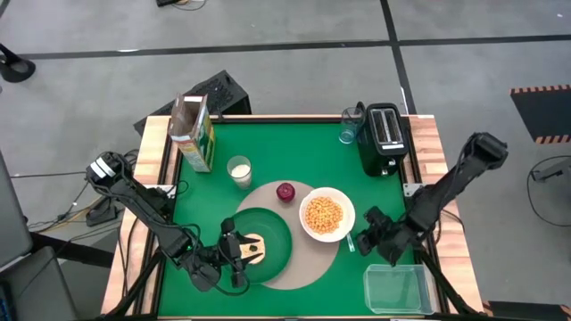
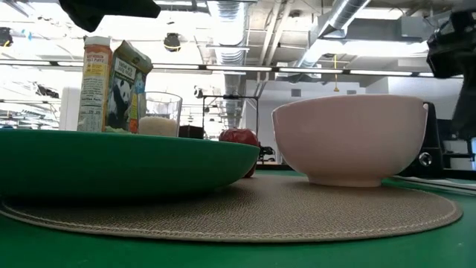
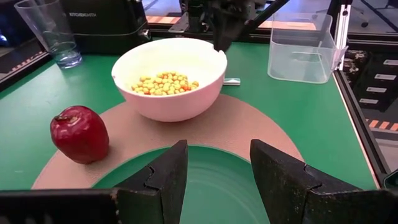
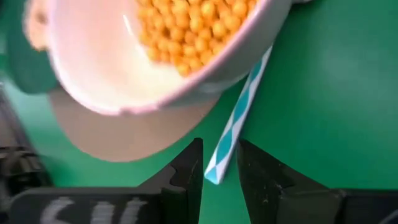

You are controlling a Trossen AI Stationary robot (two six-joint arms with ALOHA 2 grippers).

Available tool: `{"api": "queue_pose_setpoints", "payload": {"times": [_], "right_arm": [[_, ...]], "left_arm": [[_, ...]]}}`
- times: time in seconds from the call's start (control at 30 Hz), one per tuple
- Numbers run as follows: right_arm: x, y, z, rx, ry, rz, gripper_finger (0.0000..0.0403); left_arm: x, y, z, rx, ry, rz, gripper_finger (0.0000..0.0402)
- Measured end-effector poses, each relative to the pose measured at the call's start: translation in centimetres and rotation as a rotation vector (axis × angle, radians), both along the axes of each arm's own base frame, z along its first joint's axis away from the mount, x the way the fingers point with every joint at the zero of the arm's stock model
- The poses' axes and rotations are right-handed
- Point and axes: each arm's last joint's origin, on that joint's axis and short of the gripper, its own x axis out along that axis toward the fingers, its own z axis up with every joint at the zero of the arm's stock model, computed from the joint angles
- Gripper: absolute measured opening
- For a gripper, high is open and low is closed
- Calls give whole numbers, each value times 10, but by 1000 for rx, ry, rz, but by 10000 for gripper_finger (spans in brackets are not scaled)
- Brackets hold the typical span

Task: Arrange a breakfast setting
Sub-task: Put the white green spoon to the right of the white bowl on the table

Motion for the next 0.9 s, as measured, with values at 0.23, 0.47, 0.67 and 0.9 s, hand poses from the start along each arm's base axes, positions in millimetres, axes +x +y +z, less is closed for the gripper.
{"api": "queue_pose_setpoints", "payload": {"times": [0.23,0.47,0.67,0.9], "right_arm": [[21,25,-16,-96,70,13,118],[37,29,-43,-241,128,-43,118],[48,28,-56,-306,156,-83,118],[52,31,-63,-330,178,-85,118]], "left_arm": [[1,1,0,-1,0,6,163],[3,4,0,-1,0,16,163],[3,4,0,-8,-2,18,163],[3,4,0,-11,-2,19,163]]}}
